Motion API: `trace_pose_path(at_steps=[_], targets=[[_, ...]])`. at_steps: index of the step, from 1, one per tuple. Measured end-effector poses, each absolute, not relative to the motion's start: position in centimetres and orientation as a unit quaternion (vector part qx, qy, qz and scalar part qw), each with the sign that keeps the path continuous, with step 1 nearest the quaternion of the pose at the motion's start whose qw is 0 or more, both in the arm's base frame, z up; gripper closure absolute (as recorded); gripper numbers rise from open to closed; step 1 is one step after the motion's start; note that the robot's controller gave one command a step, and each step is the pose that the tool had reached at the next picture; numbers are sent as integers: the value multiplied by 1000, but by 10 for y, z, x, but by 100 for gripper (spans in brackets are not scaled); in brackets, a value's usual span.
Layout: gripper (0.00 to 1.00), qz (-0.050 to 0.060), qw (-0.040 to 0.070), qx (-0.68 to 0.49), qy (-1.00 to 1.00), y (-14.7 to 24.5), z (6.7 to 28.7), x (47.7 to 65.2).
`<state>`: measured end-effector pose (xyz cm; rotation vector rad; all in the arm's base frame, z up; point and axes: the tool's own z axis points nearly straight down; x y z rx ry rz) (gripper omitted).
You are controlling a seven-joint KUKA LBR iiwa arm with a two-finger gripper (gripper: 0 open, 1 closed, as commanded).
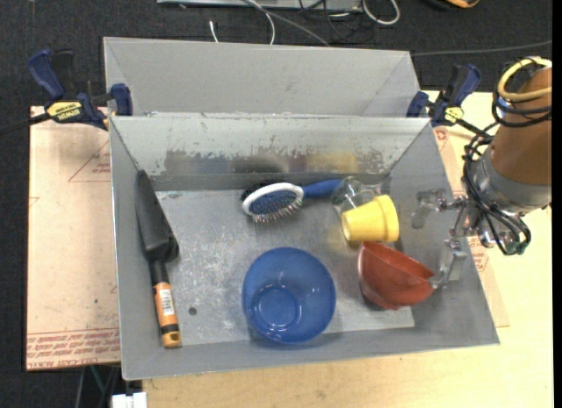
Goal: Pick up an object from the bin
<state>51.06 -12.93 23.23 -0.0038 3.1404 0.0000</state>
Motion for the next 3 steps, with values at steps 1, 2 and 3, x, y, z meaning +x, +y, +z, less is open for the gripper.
trace_pose_path(at_steps=[1, 2, 3], targets=[[0, 0, 1, -1, 1000, -129, 232, 511], [0, 1, -2, -76, 997, -139, 171, 502], [0, 0, 3, -54, 999, -133, 173, 522]])
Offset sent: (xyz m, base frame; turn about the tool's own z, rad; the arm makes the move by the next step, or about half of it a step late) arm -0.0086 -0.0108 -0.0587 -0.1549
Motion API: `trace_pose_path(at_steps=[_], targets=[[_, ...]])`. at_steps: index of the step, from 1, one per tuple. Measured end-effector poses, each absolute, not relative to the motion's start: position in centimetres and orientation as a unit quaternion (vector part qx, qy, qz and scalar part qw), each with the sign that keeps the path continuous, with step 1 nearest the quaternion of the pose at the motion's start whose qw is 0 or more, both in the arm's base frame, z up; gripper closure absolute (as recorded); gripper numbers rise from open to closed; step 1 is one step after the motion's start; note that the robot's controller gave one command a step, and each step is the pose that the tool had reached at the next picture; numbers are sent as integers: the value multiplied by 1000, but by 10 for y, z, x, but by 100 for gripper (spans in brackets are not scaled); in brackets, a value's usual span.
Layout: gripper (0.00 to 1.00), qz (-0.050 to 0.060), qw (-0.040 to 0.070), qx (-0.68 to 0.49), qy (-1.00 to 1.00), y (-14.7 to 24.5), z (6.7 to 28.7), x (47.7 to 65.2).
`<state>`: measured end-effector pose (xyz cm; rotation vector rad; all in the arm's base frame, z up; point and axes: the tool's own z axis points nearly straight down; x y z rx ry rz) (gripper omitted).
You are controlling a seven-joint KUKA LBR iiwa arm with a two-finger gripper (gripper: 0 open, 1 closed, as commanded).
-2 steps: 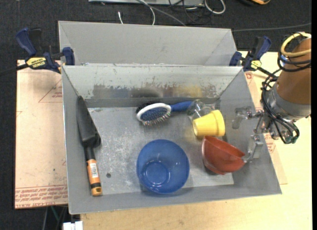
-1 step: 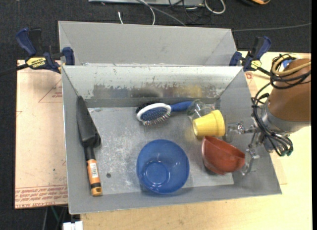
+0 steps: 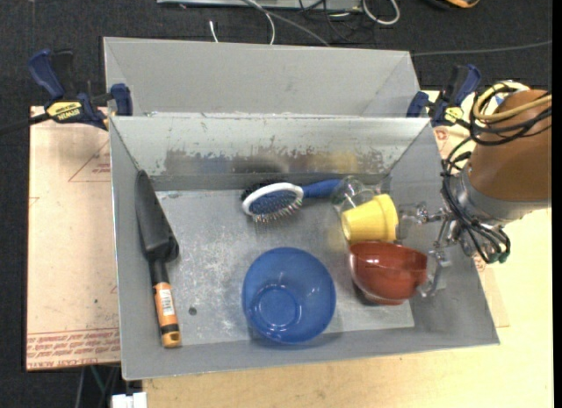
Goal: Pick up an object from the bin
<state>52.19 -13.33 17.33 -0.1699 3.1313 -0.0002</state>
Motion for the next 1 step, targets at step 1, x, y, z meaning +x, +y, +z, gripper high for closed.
trace_pose_path(at_steps=[1], targets=[[0, -1, 6, -77, 997, -137, 152, 520]])
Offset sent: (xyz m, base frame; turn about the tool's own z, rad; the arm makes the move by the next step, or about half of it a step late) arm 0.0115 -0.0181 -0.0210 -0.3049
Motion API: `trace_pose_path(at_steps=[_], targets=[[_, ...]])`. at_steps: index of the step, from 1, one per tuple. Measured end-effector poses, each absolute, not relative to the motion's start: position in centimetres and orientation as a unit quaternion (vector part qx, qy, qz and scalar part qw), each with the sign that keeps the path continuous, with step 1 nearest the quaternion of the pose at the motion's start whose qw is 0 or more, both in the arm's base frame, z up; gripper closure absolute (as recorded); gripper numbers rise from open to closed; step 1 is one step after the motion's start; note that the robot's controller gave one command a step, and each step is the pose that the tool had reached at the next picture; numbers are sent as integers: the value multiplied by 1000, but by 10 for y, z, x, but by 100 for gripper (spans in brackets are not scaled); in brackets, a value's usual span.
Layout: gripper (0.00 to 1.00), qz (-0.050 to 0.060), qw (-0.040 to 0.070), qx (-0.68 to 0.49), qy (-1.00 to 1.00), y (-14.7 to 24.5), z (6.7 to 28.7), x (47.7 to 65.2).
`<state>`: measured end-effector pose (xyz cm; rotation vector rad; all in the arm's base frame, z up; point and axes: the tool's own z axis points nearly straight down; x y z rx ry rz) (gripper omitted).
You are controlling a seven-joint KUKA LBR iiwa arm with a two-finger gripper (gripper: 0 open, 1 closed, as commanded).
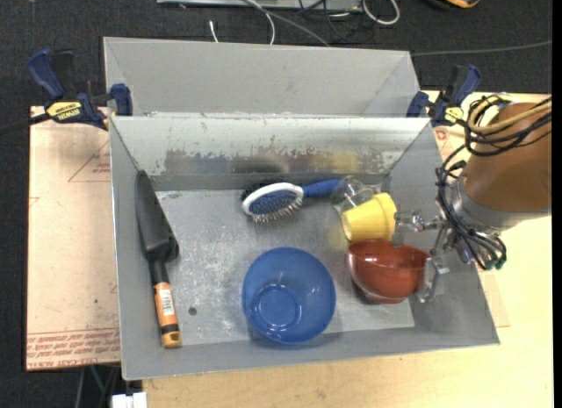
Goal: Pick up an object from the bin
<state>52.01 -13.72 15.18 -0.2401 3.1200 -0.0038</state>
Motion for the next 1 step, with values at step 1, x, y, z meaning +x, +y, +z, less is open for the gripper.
trace_pose_path(at_steps=[1], targets=[[0, -1, 5, -162, 987, -145, 138, 527]])
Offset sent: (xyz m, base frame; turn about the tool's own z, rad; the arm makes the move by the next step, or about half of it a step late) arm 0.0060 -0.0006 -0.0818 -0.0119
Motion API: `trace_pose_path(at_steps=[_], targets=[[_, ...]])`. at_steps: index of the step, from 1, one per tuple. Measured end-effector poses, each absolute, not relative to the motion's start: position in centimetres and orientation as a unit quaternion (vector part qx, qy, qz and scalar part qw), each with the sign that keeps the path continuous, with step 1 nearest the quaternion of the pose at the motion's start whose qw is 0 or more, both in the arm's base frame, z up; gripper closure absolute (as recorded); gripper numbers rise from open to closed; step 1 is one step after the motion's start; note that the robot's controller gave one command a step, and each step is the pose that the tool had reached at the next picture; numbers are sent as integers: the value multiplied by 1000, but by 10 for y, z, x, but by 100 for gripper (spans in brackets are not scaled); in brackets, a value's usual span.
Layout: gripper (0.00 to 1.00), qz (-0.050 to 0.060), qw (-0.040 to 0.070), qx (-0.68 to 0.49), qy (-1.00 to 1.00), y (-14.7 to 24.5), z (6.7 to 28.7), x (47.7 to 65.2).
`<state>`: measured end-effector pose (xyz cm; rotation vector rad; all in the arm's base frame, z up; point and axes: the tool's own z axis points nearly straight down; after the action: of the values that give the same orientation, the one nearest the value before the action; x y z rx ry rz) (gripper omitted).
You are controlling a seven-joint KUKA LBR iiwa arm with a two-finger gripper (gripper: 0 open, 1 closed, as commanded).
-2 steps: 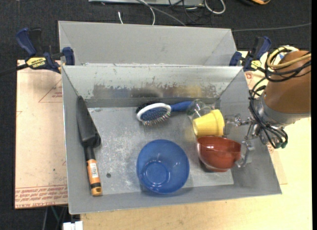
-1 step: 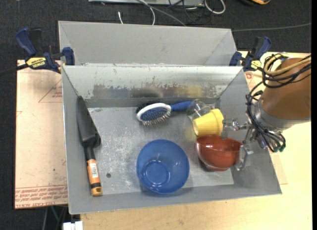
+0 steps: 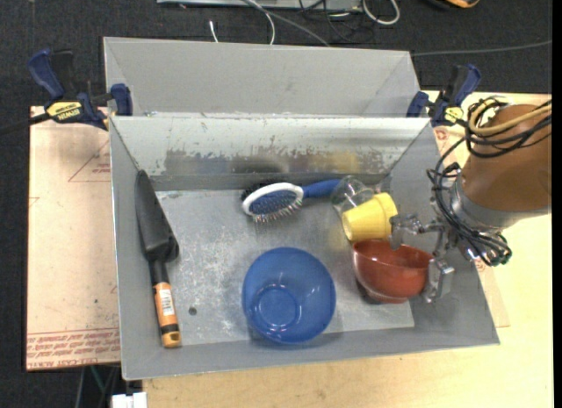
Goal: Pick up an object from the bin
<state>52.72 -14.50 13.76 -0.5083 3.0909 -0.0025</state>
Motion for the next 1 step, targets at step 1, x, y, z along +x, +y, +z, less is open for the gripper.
trace_pose_path(at_steps=[1], targets=[[100, 0, 6, -84, 996, -136, 73, 529]])
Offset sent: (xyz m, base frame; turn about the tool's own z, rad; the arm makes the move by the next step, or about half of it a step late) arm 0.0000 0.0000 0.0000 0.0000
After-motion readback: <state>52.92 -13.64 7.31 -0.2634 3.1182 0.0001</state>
